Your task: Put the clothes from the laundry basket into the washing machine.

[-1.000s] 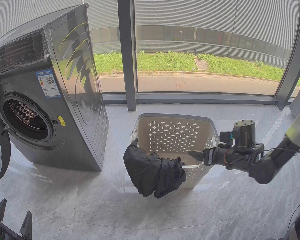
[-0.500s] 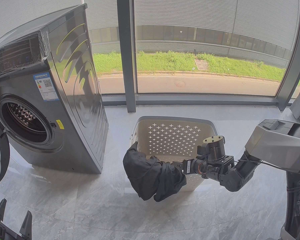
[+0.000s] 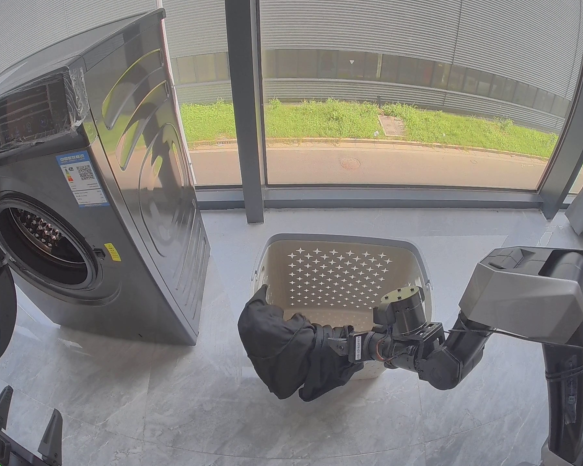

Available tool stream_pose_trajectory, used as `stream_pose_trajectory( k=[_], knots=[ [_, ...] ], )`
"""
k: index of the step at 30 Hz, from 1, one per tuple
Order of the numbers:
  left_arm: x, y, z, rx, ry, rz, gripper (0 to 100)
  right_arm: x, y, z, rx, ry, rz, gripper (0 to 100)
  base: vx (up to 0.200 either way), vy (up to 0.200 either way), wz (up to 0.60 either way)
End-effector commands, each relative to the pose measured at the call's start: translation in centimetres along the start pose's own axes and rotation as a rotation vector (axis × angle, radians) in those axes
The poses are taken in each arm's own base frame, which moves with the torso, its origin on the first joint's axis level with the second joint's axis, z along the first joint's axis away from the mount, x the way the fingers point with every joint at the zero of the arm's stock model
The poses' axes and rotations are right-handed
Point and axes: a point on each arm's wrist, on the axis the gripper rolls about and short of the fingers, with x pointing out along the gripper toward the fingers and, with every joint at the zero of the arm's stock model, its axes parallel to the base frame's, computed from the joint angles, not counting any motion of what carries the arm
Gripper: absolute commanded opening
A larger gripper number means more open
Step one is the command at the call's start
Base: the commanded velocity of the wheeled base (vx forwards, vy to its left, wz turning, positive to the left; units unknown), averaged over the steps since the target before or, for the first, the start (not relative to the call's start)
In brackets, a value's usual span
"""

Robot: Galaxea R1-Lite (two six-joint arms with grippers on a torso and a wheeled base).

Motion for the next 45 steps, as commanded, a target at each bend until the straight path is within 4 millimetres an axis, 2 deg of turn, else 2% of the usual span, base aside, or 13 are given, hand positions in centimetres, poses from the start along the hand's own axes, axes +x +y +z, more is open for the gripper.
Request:
stream_pose_trajectory(
  k=[1, 5, 6, 20, 26, 31, 32, 35, 36, 38, 41, 42, 45],
  knots=[
    [0.0, 0.0, -0.5, 0.001, 0.003, 0.000, 100, 0.1, 0.4, -0.6, 0.000, 0.015, 0.008, 100, 0.000, 0.000, 0.00],
    [0.0, 0.0, -0.5, 0.002, 0.001, 0.000, 100, 0.5, 0.4, -1.0, 0.002, 0.026, 0.005, 100, 0.000, 0.000, 0.00],
    [0.0, 0.0, -0.5, 0.001, 0.001, 0.000, 100, 1.0, 0.3, -1.6, 0.000, 0.029, 0.004, 0, 0.000, 0.000, 0.00],
    [0.0, 0.0, -0.5, -0.006, 0.001, 0.000, 100, 1.2, 0.3, -1.8, -0.001, 0.004, 0.012, 0, 0.000, 0.000, 0.00],
    [0.0, 0.0, -0.5, -0.006, 0.001, 0.000, 100, -1.6, 1.5, 1.8, 0.004, -0.097, 0.053, 0, 0.000, 0.000, 0.00],
    [0.0, 0.0, -0.5, -0.006, 0.001, 0.002, 100, -7.0, 2.9, 6.2, 0.008, -0.241, 0.111, 0, 0.000, 0.000, 0.00],
    [0.0, 0.0, -0.5, -0.006, 0.001, 0.002, 100, -7.0, 2.9, 6.2, 0.008, -0.241, 0.111, 0, 0.000, 0.000, 0.00],
    [0.0, 0.0, -0.5, -0.007, 0.001, 0.000, 100, -12.8, 3.7, 9.2, 0.013, -0.376, 0.166, 0, 0.000, 0.000, 0.00],
    [0.0, 0.0, -0.5, -0.007, 0.001, 0.000, 100, -13.1, 3.7, 9.3, 0.013, -0.381, 0.167, 0, 0.000, 0.000, 0.00],
    [0.0, 0.0, -0.5, -0.007, 0.001, 0.002, 100, -17.9, 4.1, 10.4, 0.015, -0.472, 0.212, 0, 0.000, 0.000, 0.00],
    [0.0, 0.0, -0.5, -0.007, 0.001, 0.002, 100, -22.0, 3.9, 10.5, 0.016, -0.541, 0.248, 0, 0.000, 0.000, 0.00],
    [0.0, 0.0, -0.5, -0.007, 0.001, 0.002, 100, -22.0, 3.9, 10.5, 0.016, -0.541, 0.248, 0, 0.000, 0.000, 0.00],
    [0.0, 0.0, -0.5, -0.009, 0.001, 0.000, 100, -27.3, 4.1, 9.9, 0.003, -0.628, 0.343, 0, 0.000, 0.000, 0.00]
  ],
)
